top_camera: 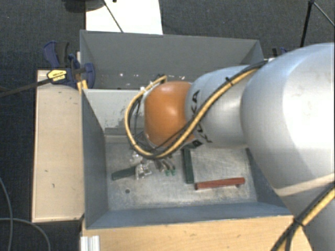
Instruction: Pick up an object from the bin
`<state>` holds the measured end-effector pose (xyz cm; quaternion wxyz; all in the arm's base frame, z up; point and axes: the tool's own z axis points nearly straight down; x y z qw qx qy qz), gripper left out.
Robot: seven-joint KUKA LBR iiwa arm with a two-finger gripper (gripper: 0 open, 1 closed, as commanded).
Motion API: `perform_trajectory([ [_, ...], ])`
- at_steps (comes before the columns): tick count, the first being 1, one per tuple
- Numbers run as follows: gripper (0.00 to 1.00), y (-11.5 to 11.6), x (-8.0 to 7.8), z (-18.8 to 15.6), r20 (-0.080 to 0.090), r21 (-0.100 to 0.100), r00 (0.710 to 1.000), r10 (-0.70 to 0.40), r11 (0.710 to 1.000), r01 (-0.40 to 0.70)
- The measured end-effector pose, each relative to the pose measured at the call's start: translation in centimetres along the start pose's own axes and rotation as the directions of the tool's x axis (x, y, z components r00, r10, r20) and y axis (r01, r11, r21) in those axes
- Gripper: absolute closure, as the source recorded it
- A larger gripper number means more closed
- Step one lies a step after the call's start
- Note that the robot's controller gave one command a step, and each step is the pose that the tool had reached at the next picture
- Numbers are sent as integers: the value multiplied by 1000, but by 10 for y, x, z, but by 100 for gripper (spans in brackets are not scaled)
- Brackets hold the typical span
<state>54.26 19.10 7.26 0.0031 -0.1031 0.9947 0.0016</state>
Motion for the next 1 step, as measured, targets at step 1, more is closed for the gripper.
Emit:
perform_trajectory([
  [1,100,-19,-14,-188,5,2,1000,-7,1000,7],
])
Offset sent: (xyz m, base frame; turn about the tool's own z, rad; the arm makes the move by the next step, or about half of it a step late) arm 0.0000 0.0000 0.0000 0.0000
